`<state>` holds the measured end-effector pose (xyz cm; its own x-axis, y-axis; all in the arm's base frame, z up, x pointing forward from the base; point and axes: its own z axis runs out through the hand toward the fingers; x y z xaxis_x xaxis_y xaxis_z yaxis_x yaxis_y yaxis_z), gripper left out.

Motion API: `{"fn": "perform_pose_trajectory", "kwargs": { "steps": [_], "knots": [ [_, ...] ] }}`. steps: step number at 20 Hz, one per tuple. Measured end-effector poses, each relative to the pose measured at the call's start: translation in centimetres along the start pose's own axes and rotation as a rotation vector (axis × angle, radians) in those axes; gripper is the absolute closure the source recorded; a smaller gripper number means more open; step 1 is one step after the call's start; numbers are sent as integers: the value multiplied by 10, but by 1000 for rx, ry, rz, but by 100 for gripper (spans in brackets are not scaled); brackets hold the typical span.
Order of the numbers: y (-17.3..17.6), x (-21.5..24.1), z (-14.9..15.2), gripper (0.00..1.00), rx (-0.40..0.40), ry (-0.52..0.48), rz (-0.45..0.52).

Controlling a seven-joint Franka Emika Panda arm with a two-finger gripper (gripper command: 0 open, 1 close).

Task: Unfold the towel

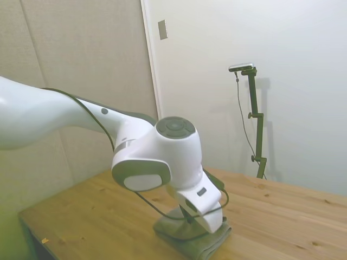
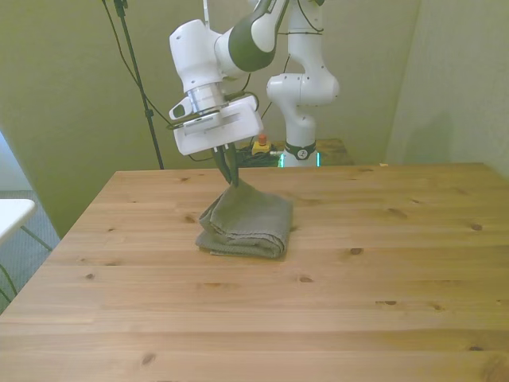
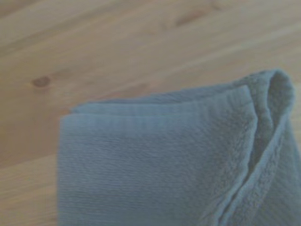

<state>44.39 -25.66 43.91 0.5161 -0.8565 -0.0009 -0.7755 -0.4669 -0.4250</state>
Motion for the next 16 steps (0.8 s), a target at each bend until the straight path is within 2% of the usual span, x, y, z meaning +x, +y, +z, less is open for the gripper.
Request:
{"fn": "perform_pose_trajectory", "kwargs": {
  "steps": [10, 16],
  "knots": [
    [-107, -84, -6, 100, 14, -31, -172],
    [-144, -139, 9, 100, -29, -42, -305]
  ]
}}
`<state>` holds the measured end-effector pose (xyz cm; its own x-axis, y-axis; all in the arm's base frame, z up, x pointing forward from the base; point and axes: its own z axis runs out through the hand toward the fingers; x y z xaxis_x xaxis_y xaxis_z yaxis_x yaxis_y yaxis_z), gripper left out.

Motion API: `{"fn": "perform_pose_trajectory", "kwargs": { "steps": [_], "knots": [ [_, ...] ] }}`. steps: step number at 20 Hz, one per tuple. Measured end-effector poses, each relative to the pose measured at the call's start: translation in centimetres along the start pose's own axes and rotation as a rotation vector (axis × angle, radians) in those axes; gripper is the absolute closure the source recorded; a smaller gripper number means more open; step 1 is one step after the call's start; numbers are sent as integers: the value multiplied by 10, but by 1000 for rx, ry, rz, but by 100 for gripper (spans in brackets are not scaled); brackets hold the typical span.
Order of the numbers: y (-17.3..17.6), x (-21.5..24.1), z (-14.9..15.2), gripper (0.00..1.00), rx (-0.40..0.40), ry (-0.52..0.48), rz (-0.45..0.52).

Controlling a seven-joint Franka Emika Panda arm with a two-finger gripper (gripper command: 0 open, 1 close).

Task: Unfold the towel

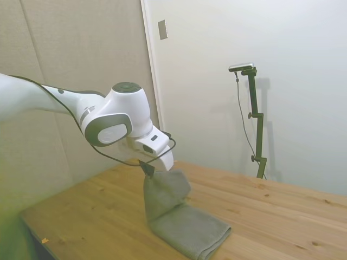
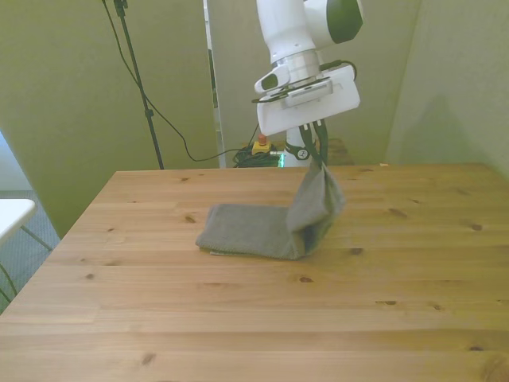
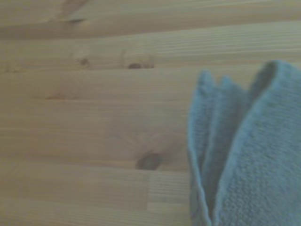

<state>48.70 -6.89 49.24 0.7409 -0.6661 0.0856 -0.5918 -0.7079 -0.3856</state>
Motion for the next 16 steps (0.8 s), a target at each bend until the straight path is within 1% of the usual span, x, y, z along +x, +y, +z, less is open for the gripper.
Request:
{"fn": "perform_pose_trajectory", "kwargs": {
  "steps": [2, 3, 6, 8, 16],
  "knots": [
    [-10, -16, 6, 100, -14, -6, -46],
    [-15, -24, 10, 0, -24, -12, -69],
    [-22, -47, 25, 0, -65, -33, -133],
    [-23, -56, 34, 0, -86, -42, -156],
    [-19, -61, 43, 0, -106, -51, -170]
  ]
}}
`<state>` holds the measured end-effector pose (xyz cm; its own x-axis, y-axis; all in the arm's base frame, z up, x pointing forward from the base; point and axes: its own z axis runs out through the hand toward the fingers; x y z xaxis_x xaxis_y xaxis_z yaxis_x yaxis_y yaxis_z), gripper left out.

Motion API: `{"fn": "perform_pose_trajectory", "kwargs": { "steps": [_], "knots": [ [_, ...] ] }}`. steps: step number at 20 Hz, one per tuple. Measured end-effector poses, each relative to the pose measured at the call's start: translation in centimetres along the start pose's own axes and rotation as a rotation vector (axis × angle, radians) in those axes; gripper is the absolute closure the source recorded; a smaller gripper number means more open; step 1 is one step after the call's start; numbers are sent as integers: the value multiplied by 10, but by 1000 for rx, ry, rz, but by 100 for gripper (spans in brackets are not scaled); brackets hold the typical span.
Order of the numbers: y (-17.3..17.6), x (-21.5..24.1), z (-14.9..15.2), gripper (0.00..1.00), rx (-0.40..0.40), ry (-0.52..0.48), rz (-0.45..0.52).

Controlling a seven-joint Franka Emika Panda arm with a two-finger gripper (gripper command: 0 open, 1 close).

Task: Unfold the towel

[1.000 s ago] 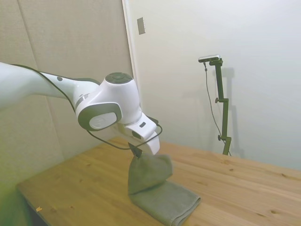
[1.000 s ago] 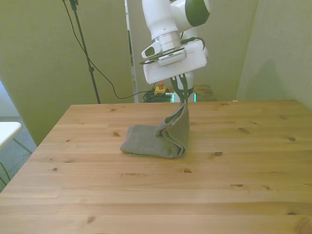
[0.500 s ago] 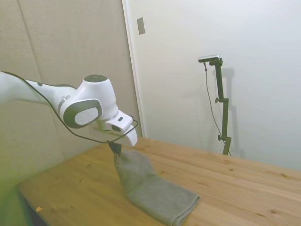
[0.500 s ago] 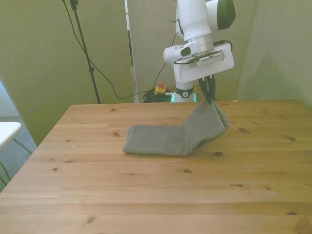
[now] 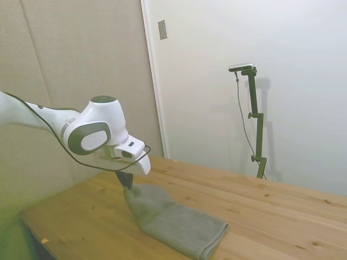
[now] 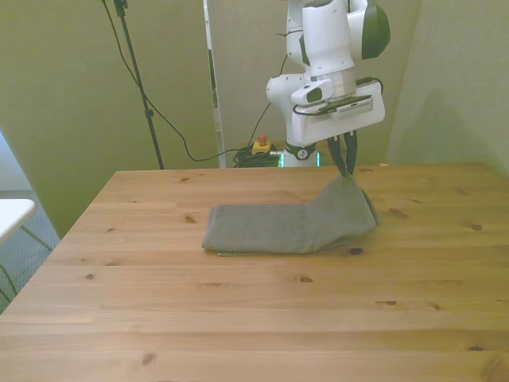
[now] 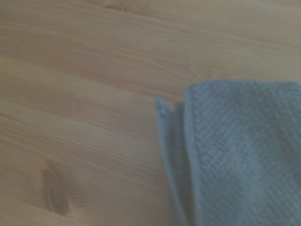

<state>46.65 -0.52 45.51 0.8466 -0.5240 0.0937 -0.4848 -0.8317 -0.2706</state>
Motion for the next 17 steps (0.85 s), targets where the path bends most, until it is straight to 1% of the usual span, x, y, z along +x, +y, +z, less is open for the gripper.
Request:
{"fn": "perform_pose_trajectory", "kwargs": {
  "steps": [6, 7, 9, 12, 15, 17],
  "knots": [
    [-1, -5, 5, 0, -8, -12, -9],
    [-1, -6, 6, 0, -30, -15, -8],
    [-1, -9, 9, 0, -123, 17, 41],
    [-7, -22, 10, 0, -244, 49, 138],
    [-10, -50, -9, 0, -334, 85, 248],
    [-6, -75, -29, 0, -357, 112, 274]
  ]
}}
